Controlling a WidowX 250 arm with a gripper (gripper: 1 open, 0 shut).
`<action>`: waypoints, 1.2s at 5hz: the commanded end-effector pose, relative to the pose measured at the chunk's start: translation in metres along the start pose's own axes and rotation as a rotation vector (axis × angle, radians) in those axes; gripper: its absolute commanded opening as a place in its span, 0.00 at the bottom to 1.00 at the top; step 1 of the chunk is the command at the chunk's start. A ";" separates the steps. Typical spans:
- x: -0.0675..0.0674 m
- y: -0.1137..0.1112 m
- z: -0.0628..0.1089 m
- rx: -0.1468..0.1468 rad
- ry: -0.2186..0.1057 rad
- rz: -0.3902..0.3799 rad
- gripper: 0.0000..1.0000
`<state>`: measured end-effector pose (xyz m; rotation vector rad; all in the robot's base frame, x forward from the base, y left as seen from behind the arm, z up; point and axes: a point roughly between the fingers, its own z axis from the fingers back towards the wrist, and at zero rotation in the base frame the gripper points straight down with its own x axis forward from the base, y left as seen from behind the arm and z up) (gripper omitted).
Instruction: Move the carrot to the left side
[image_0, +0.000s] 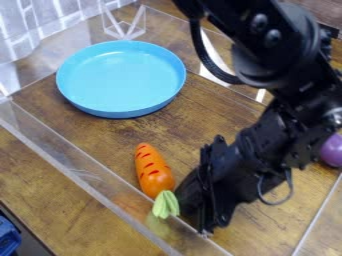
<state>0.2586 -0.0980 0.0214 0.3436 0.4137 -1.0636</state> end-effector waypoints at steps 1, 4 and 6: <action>-0.013 0.014 0.016 0.051 -0.064 -0.005 0.00; -0.027 0.015 0.008 0.088 -0.072 -0.086 0.00; -0.020 0.017 0.009 0.094 -0.069 -0.097 0.00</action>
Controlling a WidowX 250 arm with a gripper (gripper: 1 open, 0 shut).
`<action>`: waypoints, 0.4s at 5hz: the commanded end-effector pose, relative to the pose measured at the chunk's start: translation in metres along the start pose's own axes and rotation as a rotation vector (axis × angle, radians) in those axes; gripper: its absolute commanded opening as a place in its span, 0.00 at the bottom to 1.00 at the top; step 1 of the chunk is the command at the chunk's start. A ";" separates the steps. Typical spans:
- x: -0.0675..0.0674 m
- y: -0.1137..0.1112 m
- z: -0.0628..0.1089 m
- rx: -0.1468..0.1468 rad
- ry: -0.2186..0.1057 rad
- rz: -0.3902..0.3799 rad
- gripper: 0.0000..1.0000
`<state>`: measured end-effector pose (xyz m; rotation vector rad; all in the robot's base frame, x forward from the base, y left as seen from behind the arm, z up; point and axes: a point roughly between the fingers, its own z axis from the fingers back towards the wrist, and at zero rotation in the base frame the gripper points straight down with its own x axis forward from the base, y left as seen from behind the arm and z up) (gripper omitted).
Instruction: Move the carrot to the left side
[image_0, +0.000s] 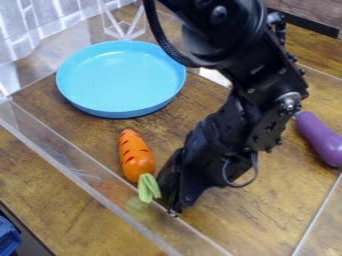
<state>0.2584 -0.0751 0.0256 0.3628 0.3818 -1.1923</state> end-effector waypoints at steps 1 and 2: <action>0.005 0.012 0.018 0.046 -0.040 -0.001 0.00; 0.004 0.015 0.019 0.040 -0.038 0.009 0.00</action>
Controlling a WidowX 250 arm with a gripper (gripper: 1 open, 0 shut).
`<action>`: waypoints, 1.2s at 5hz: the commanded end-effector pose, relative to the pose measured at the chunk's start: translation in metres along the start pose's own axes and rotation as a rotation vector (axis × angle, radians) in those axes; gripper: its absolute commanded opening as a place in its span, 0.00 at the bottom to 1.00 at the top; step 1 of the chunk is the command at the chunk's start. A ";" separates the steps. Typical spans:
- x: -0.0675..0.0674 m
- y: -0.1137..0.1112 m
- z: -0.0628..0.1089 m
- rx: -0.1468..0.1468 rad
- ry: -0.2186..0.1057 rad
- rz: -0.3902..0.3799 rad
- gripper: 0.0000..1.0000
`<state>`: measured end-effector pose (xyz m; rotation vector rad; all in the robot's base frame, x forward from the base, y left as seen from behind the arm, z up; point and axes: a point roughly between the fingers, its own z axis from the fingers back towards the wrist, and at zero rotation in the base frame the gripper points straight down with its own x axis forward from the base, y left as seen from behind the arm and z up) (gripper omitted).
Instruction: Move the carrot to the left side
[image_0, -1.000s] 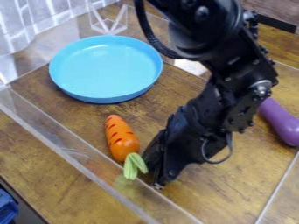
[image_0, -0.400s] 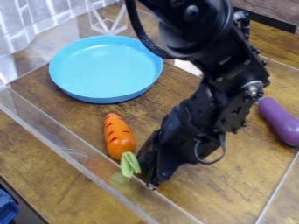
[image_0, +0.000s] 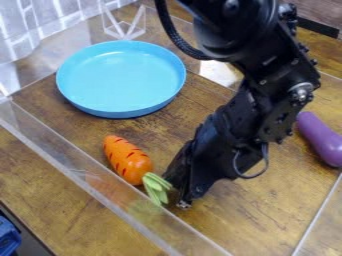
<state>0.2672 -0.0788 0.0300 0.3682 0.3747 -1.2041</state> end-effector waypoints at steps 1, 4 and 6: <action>-0.001 0.011 0.014 0.023 -0.032 0.029 0.00; 0.008 0.010 0.022 -0.020 -0.023 0.115 0.00; -0.008 0.009 0.029 0.028 -0.032 0.019 1.00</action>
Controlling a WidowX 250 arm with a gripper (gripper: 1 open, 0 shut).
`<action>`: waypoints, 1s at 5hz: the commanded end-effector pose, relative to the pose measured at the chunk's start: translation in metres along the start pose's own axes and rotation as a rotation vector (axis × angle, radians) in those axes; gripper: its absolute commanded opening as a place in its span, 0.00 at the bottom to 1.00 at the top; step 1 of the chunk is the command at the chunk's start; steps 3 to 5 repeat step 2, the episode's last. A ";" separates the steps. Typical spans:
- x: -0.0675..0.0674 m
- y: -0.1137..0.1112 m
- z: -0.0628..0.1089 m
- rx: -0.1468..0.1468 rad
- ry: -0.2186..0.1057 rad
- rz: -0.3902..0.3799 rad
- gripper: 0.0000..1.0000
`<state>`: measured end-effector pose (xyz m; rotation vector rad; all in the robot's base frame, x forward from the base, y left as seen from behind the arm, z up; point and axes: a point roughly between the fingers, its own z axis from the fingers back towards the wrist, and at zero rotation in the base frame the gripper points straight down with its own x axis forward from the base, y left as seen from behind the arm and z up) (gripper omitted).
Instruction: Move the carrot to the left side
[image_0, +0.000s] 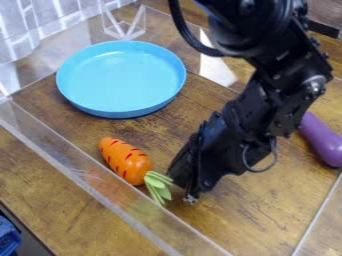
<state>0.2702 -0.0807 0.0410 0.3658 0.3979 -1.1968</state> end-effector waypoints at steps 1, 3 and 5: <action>-0.006 0.011 0.022 0.051 -0.051 0.005 0.00; -0.007 0.016 0.025 0.057 -0.052 -0.008 0.00; -0.007 0.016 0.025 0.057 -0.052 -0.008 0.00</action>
